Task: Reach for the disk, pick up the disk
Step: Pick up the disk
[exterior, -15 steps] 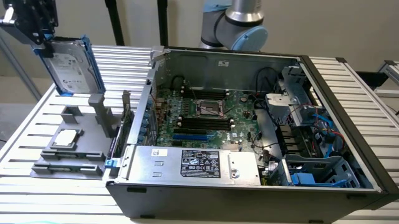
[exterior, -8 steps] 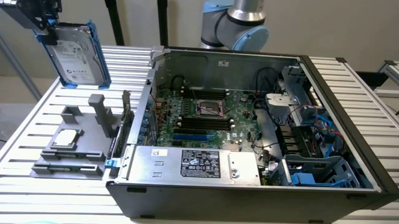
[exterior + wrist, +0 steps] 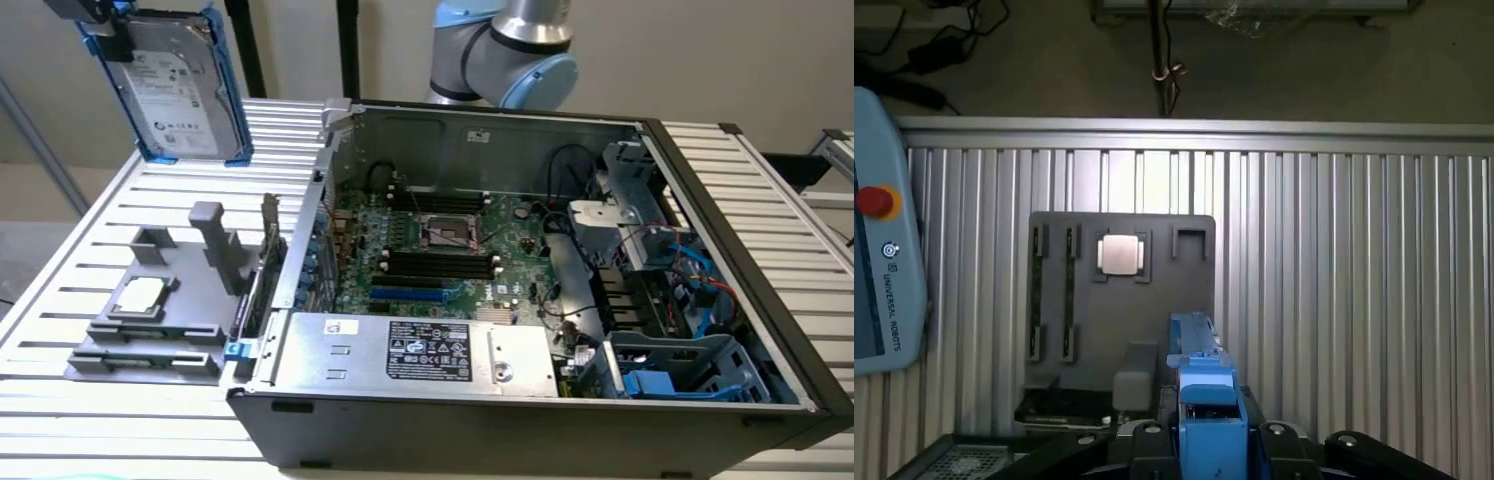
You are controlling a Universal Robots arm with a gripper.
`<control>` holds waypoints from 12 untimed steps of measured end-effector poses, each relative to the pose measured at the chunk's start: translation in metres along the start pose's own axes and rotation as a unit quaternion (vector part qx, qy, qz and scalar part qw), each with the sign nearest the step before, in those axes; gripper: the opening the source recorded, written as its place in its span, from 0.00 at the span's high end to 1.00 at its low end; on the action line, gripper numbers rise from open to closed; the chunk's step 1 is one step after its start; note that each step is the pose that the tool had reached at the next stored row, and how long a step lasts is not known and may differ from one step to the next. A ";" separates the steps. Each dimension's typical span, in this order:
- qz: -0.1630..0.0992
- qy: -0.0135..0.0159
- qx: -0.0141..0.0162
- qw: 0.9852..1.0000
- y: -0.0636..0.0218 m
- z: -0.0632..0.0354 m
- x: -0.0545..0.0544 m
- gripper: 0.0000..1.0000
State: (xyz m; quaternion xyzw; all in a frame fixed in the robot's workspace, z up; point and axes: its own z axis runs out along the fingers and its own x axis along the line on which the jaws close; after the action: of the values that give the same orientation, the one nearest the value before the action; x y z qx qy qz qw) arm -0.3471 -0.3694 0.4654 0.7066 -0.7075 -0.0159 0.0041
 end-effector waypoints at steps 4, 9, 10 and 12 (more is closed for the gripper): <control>0.000 0.000 0.000 1.000 -0.0125 -0.0188 0.003 0.67; 0.000 -0.001 0.000 1.000 -0.0299 -0.0417 0.007 0.67; 0.000 -0.001 0.000 1.000 -0.0346 -0.0463 0.008 0.67; 0.000 -0.001 0.000 1.000 -0.0434 -0.0527 0.009 0.67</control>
State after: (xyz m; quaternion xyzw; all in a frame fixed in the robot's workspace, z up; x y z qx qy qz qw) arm -0.3022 -0.3792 0.5167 0.7067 -0.7073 -0.0168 0.0037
